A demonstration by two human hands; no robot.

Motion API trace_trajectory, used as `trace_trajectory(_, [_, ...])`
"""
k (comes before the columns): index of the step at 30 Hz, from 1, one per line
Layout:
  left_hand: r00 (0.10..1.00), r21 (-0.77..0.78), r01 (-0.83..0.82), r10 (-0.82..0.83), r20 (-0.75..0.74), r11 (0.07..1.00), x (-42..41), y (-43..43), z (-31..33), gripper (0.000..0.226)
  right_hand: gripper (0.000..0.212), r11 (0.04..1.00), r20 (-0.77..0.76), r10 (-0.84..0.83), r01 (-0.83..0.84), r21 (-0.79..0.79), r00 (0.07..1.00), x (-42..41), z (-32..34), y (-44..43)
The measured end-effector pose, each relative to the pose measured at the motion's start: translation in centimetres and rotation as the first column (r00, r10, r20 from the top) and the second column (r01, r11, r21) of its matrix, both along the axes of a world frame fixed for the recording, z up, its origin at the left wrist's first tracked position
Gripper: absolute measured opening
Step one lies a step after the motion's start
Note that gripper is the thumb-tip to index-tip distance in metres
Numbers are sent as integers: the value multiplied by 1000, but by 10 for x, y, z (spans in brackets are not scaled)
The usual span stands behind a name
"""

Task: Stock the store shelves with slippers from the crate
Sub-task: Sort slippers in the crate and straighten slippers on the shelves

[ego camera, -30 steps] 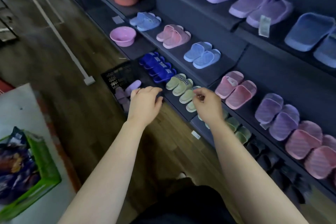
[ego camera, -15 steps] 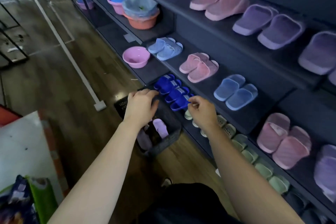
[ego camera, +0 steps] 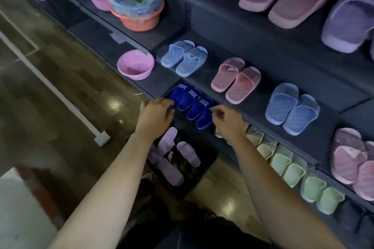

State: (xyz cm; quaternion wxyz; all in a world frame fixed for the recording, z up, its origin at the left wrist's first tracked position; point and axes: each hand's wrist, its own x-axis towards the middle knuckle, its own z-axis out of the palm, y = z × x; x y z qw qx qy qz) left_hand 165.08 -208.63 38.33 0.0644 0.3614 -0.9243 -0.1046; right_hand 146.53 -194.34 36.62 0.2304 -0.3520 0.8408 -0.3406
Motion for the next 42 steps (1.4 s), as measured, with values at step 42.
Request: trace_trajectory(42, [831,317,521,-556,22,792,-12,-192,-675,38,31,871,28,-362,327,366,932,54,-679,-77])
